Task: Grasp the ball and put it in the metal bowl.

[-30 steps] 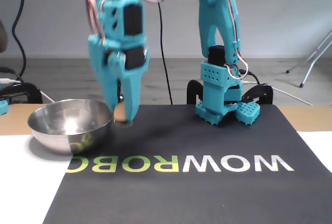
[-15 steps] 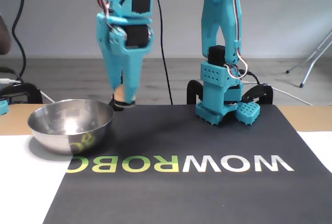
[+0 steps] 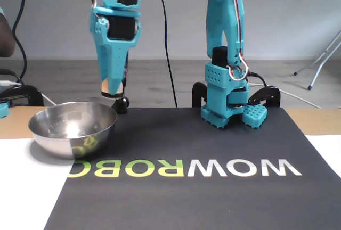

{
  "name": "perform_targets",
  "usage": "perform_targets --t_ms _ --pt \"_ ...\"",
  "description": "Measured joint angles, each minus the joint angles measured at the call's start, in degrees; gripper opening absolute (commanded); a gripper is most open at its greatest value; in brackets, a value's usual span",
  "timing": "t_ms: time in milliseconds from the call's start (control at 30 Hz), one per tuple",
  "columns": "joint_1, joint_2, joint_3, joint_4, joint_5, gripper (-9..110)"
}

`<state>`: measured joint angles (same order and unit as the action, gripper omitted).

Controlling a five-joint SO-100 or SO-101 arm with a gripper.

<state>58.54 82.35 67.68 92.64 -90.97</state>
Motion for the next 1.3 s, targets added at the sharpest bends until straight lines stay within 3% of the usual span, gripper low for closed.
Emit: perform_targets --t_ms 467,1300 --pt "4.9 -4.0 -0.1 0.0 1.3 31" --pt "12.3 -22.0 -21.1 0.0 50.0 32"
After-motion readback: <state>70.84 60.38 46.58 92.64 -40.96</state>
